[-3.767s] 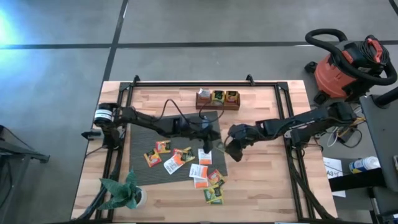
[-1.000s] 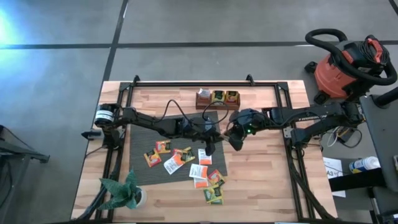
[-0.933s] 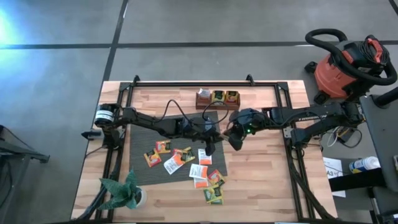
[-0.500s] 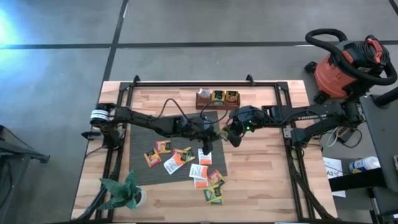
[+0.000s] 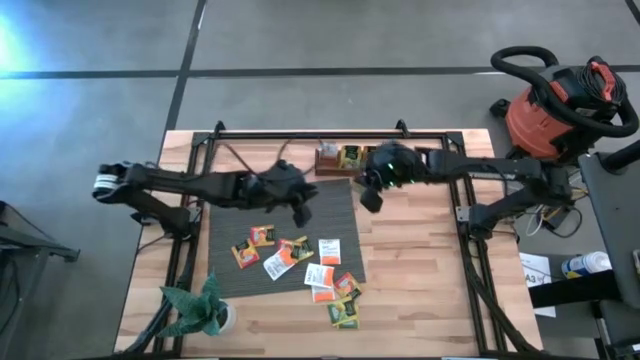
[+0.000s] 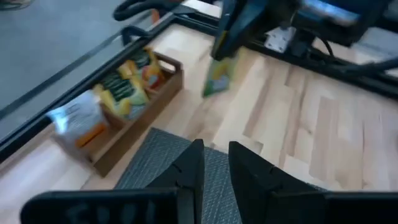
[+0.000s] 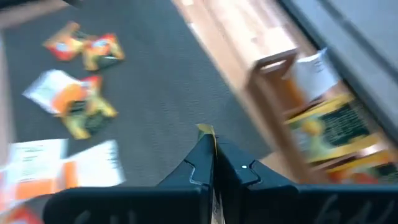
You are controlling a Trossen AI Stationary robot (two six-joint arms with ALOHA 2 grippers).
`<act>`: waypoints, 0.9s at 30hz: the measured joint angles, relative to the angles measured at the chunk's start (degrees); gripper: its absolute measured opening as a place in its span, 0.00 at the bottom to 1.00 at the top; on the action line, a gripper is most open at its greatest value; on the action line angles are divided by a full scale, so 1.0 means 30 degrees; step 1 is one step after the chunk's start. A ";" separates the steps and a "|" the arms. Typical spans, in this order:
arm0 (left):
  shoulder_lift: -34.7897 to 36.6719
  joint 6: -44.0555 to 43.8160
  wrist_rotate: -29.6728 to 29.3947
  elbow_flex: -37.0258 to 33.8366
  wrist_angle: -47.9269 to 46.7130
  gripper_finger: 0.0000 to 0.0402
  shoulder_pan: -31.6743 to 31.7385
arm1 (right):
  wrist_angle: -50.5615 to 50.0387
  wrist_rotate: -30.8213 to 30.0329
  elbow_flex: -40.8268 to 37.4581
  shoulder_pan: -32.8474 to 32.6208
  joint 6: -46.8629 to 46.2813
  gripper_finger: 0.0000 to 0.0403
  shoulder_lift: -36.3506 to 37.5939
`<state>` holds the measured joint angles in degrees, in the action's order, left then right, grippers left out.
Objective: Pick & Place Tea
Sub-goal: Put the yellow tea bag into the middle section of the wooden organizer
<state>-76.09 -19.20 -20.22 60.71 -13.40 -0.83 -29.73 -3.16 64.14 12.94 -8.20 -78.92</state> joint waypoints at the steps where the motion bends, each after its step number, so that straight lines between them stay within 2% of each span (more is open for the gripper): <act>1: 0.0436 -0.0341 -0.0152 -0.0376 0.0023 0.17 -0.0005 | -0.0520 0.0056 0.0560 0.0499 0.0768 0.02 -0.0567; 7: 0.2646 -0.2788 -0.0657 -0.2988 0.0600 0.17 -0.0099 | -0.2899 0.1946 0.4412 0.3342 0.5118 0.02 -0.4527; 12: 0.4007 -0.4828 -0.0651 -0.4938 0.1227 0.17 -0.0527 | -0.4559 0.3458 0.7409 0.5150 0.7220 0.02 -0.7538; 20: 0.5983 -0.5638 -0.0659 -0.7414 0.2135 0.17 -0.0755 | -0.7022 0.3809 1.0940 0.6201 0.8714 0.02 -1.1043; 27: 0.7078 -0.5540 -0.0693 -0.8999 0.2349 0.17 -0.0711 | -0.7598 0.4047 1.2319 0.6401 0.9248 0.02 -1.2961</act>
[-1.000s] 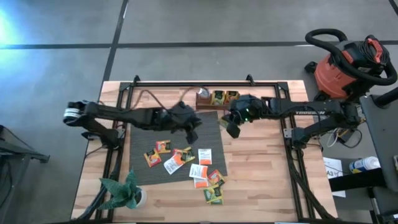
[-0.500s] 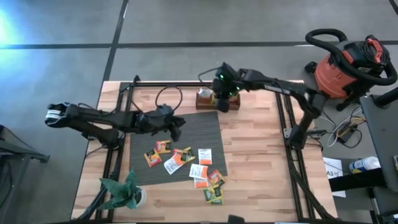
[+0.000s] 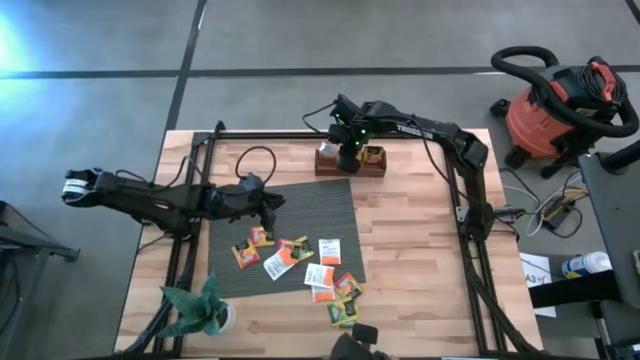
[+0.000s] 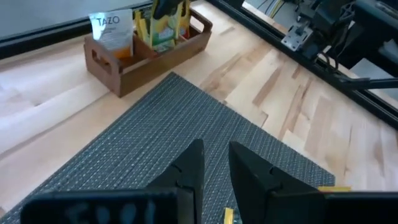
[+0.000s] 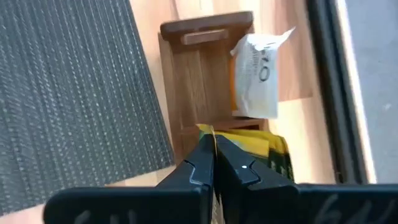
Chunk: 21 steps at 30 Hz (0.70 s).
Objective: Pick & Place Tea
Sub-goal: Put the yellow tea bag into the middle section of the wooden organizer
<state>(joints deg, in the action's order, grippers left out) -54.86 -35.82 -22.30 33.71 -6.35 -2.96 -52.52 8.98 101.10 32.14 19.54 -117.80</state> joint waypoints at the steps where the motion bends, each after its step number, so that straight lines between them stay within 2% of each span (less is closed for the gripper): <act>1: 0.0083 -0.0009 -0.0050 -0.0159 0.0126 0.17 0.0000 | -0.0046 0.0025 0.0000 0.0006 0.0191 0.02 -0.0165; 10: 0.0274 -0.0017 -0.2033 -0.0779 0.1474 0.17 0.0530 | -0.1029 -0.0243 -0.0007 0.0248 0.0635 0.02 -0.0690; 17: 0.0273 0.0271 -0.2137 -0.0764 0.1973 0.17 0.1254 | -0.1927 -0.1553 -0.0007 0.0363 0.1806 0.02 -0.0306; 21: 0.0230 0.0271 -0.2129 -0.0764 0.1967 0.17 0.1448 | -0.2358 -0.1629 -0.0013 0.0330 0.2121 0.02 -0.0306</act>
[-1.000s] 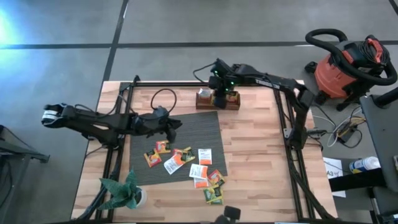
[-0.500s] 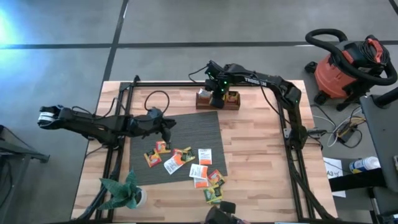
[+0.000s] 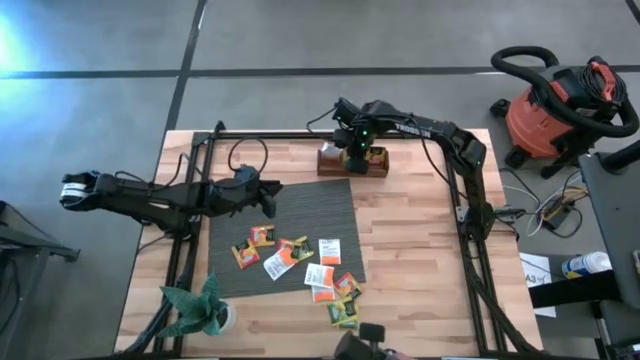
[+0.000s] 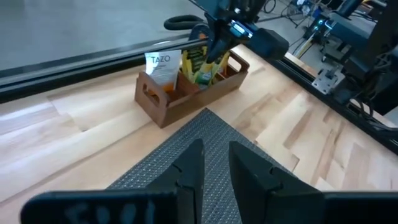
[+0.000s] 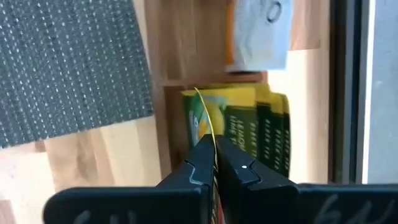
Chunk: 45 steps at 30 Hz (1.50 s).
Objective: Pick & Place Tea
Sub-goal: Put the yellow tea bag into the middle section of the wooden organizer
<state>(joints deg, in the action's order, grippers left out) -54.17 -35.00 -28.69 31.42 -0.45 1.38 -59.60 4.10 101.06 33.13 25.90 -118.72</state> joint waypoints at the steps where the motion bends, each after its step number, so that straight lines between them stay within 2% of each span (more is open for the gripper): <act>1: 0.0000 0.0000 0.0004 0.0000 0.0007 0.17 0.0023 | 0.0038 0.0005 -0.0002 -0.0010 0.0137 0.02 0.0000; 10: 0.0000 -0.0293 0.0009 0.0000 0.0013 0.17 0.0060 | 0.0504 0.0023 -0.0016 -0.0337 0.0812 0.02 -0.0466; 15: 0.0000 -0.0321 0.0010 0.0007 0.0007 0.17 0.0060 | 0.0475 -0.1867 -0.0016 -0.0913 0.2465 0.02 -0.0646; 30: 0.0000 -0.0306 0.0015 0.0007 0.0007 0.17 0.0067 | 0.2142 -0.1880 -0.0031 -0.1686 0.2913 0.03 -0.0845; 40: 0.0000 -0.0284 0.0015 0.0007 0.0007 0.17 0.0060 | 0.2575 -0.1905 -0.0082 -0.1708 0.2911 0.18 -0.0845; 45: 0.0000 -0.0306 0.0022 0.0007 0.0007 0.17 0.0060 | 0.3434 -0.1938 0.0083 -0.1708 0.1963 0.24 -0.0845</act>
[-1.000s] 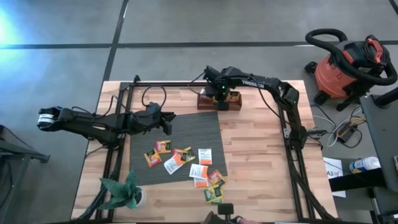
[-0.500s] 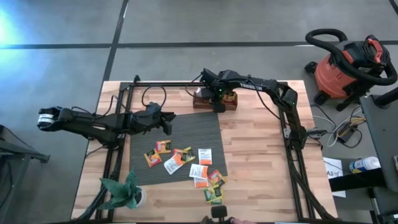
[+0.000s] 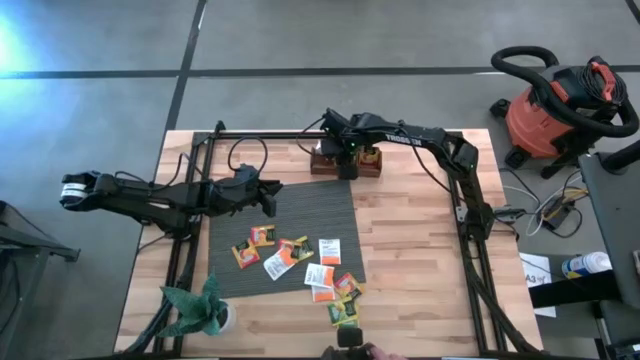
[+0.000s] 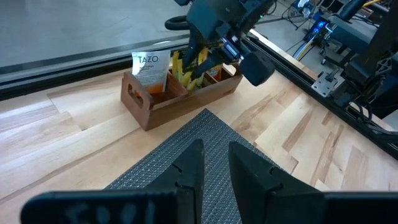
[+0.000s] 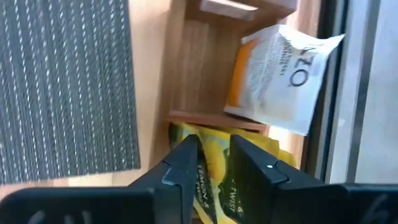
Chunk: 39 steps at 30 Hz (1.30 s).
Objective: Pick & Place Tea
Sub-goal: Put the yellow tea bag into the middle section of the wooden organizer, then put the orange tea bag into the right section of the wooden organizer
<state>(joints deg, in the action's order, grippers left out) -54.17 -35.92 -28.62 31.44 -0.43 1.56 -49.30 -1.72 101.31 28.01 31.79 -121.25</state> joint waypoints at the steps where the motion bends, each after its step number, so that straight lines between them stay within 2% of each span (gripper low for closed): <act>1: 0.0000 0.0000 0.0000 0.0000 0.0000 0.17 0.0000 | 0.0022 -0.0036 0.0144 0.0000 -0.0195 0.24 0.0000; 3: 0.0000 -0.0007 0.0029 0.0000 0.0000 0.17 0.0000 | 0.0097 -0.0863 0.0398 -0.0005 -0.0515 0.25 0.0022; 8: 0.0000 0.0005 0.0078 0.0000 -0.0007 0.17 0.0000 | 0.0094 -0.7227 0.0827 -0.0094 -0.0612 0.22 0.0036; 9: 0.0000 0.0007 0.0074 0.0000 -0.0001 0.17 0.0000 | 0.0074 -0.7902 0.0934 -0.0080 -0.0612 0.21 0.0037; 11: 0.0000 0.0007 0.0078 0.0000 -0.0005 0.17 0.0000 | -0.0384 -0.7763 0.1173 -0.0044 -0.0612 0.19 0.0130; 13: 0.0000 0.0015 0.0094 0.0007 -0.0056 0.17 0.0000 | -0.0871 -0.6296 0.1379 -0.0049 -0.0739 0.18 0.0295; 15: 0.0000 -0.0007 0.0430 0.0007 -0.0394 0.17 0.0000 | -0.1382 -0.3936 0.1610 -0.0111 -0.1448 0.17 0.0485; 21: -0.0206 -0.0559 0.4201 -0.0043 -0.4026 0.17 0.0000 | -0.1950 0.5388 0.1703 -0.0502 -0.5007 0.16 0.0634; 24: -0.0546 -0.2110 0.5723 -0.0771 -0.5316 0.17 0.0000 | -0.1952 0.8322 0.1283 -0.1065 -0.6697 0.17 0.0648; 27: -0.0951 -0.3908 0.7857 -0.1886 -0.4629 0.17 0.0000 | -0.1941 1.0107 0.0558 -0.1750 -0.8301 0.19 0.0648; 30: -0.1358 -0.4844 0.9430 -0.2960 -0.1826 0.17 -0.0189 | -0.1824 1.1363 -0.0170 -0.2531 -0.9661 0.20 0.0648; 35: -0.2385 -0.2543 0.9865 -0.4363 0.4049 0.17 -0.0709 | 0.0583 1.1593 -0.1565 -0.4271 -1.3477 0.22 0.0648; 39: -0.3550 -0.0984 1.0666 -0.4648 0.4226 0.17 -0.0817 | 0.3742 1.1599 -0.2836 -0.5579 -1.6820 0.23 0.0648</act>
<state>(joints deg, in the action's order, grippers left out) -64.82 -38.88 3.38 17.50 12.25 -0.89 -38.07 33.08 92.80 11.27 -18.67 -119.31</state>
